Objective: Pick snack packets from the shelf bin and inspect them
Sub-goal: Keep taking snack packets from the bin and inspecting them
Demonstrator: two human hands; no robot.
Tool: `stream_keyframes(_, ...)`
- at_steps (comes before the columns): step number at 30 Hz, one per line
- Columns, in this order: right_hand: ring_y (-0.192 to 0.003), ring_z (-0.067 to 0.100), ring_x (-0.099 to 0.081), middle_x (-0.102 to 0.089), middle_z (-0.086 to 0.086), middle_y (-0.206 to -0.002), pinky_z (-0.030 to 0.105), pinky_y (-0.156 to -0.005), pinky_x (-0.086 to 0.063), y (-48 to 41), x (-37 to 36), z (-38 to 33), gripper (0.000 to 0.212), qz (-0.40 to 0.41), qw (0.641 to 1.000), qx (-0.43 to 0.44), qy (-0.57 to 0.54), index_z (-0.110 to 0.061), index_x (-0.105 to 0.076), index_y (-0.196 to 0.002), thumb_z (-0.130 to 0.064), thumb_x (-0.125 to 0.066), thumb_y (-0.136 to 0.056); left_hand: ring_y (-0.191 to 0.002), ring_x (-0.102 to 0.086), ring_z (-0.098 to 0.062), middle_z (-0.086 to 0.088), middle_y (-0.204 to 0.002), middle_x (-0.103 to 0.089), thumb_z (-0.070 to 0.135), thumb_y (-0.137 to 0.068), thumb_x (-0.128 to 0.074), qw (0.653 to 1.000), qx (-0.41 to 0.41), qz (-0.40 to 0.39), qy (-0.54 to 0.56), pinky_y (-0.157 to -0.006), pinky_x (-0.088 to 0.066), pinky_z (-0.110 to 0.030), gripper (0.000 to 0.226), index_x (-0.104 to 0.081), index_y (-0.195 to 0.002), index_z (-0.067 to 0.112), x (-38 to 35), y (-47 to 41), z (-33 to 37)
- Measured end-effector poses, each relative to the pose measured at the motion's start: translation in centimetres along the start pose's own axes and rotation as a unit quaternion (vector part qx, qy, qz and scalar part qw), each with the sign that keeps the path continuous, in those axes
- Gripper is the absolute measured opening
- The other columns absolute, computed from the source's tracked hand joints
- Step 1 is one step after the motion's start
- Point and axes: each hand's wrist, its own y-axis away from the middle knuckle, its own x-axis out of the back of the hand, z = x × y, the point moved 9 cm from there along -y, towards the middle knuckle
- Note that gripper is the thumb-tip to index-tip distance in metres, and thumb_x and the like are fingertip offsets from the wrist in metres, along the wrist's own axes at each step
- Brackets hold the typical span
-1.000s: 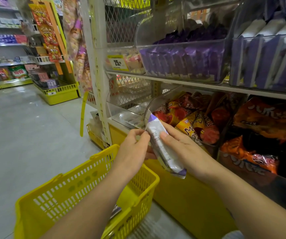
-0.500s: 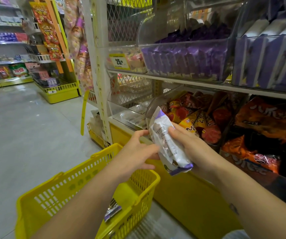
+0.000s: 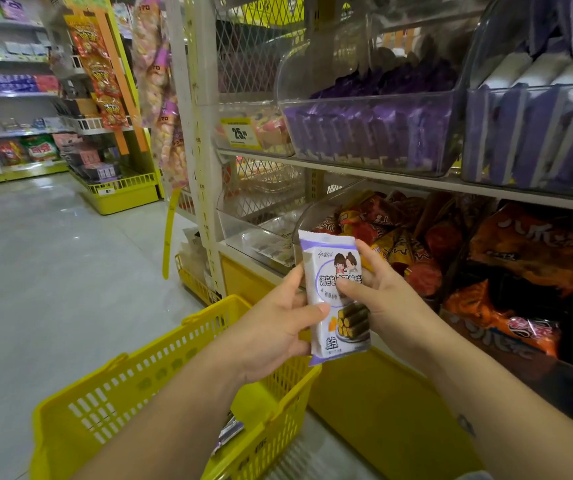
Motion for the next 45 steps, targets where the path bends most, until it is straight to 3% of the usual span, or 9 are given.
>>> stream_keyframes(3,-0.1,0.025,-0.07,-0.072,0.003,-0.113,0.045,-0.084,-0.055,0.1,0.6,-0.7,0.049,0.02,0.999,0.023,0.03,-0.024,-0.049,-0.132,0.0,-0.06,-0.09,-0.109,-0.067,-0.018,0.007,-0.121,-0.069,-0.002,-0.098,-0.046,0.997,-0.041,0.035,-0.053,-0.088,-0.056,-0.048,0.059,-0.045,-0.122,0.052,0.8,-0.1,0.7)
stream_keyframes(6,-0.102,0.023,-0.068,-0.072,0.003,-0.109,0.051,-0.093,-0.052,0.5,0.3,-1.8,0.042,0.042,0.992,0.07,0.096,-0.029,-0.055,-0.118,-0.001,-0.063,-0.089,-0.11,-0.066,-0.018,0.006,-0.122,-0.067,0.006,-0.1,-0.046,0.991,-0.084,0.083,-0.061,-0.093,-0.054,-0.048,0.044,-0.049,-0.127,0.041,1.6,-0.3,1.6)
stream_keyframes(13,-0.109,0.001,-0.063,-0.062,-0.023,-0.115,0.023,-0.088,-0.055,1.8,-1.9,-4.4,0.077,-0.003,0.968,0.174,0.178,-0.061,-0.026,-0.13,-0.002,-0.058,-0.093,-0.11,-0.066,-0.027,-0.005,-0.121,-0.068,0.004,-0.099,-0.044,0.978,-0.15,0.142,0.028,-0.085,-0.056,-0.047,0.037,-0.052,-0.128,0.027,3.3,-0.4,2.6)
stream_keyframes(17,-0.11,0.007,-0.064,-0.066,-0.007,-0.122,0.026,-0.089,-0.055,1.8,-1.4,-4.4,0.066,-0.052,0.983,0.125,0.127,-0.044,-0.037,-0.135,0.002,-0.057,-0.091,-0.116,-0.062,-0.033,-0.009,-0.128,-0.065,0.002,-0.099,-0.041,0.973,-0.144,0.144,0.108,-0.09,-0.051,-0.059,0.041,-0.047,-0.135,0.022,4.0,-0.5,2.5)
stream_keyframes(21,-0.106,0.026,-0.068,-0.071,0.006,-0.116,0.045,-0.091,-0.055,1.8,-1.2,-3.0,0.047,-0.114,0.987,0.025,0.108,-0.014,-0.055,-0.132,-0.001,-0.062,-0.087,-0.116,-0.062,-0.035,-0.011,-0.127,-0.065,0.007,-0.094,-0.047,0.966,-0.132,0.136,0.173,-0.084,-0.051,-0.064,0.04,-0.052,-0.13,0.024,4.9,-0.4,2.7)
stream_keyframes(25,-0.108,0.025,-0.067,-0.071,0.007,-0.117,0.031,-0.085,-0.058,1.8,-1.0,-2.7,0.055,-0.141,0.99,-0.011,0.025,-0.012,-0.057,-0.128,-0.006,-0.067,-0.074,-0.107,-0.068,-0.03,-0.011,-0.12,-0.069,0.011,-0.091,-0.051,0.96,-0.111,0.141,0.216,-0.078,-0.056,-0.057,0.037,-0.054,-0.127,0.022,5.4,-0.5,2.4)
stream_keyframes(30,-0.088,0.019,-0.072,-0.075,0.012,-0.102,0.022,-0.067,-0.058,1.3,-0.3,-2.3,0.039,-0.087,0.995,-0.034,-0.043,-0.007,-0.061,-0.116,0.004,-0.063,-0.079,-0.09,-0.073,-0.022,-0.007,-0.111,-0.073,0.025,-0.08,-0.059,0.965,-0.076,0.144,0.207,-0.061,-0.059,-0.038,0.042,-0.059,-0.121,0.022,5.6,-0.3,2.2)
stream_keyframes(36,-0.065,0.014,-0.072,-0.075,0.012,-0.078,0.019,-0.056,-0.056,1.2,1.5,-1.8,0.009,0.023,0.998,-0.057,-0.025,-0.003,-0.065,-0.089,-0.003,-0.068,-0.081,-0.1,-0.071,-0.029,-0.012,-0.119,-0.069,0.017,-0.086,-0.054,0.971,0.013,0.055,0.232,-0.065,-0.059,-0.045,0.046,-0.053,-0.131,0.023,4.3,-0.1,1.0)
stream_keyframes(45,-0.059,0.011,-0.07,-0.073,0.009,-0.069,0.018,-0.057,-0.056,1.2,1.8,-1.6,0.01,0.059,0.993,-0.056,-0.081,-0.005,-0.059,-0.086,-0.001,-0.067,-0.083,-0.104,-0.068,-0.034,-0.011,-0.123,-0.067,0.016,-0.083,-0.055,0.967,0.033,0.064,0.245,-0.065,-0.058,-0.052,0.055,-0.048,-0.136,0.032,4.2,-0.1,0.8)
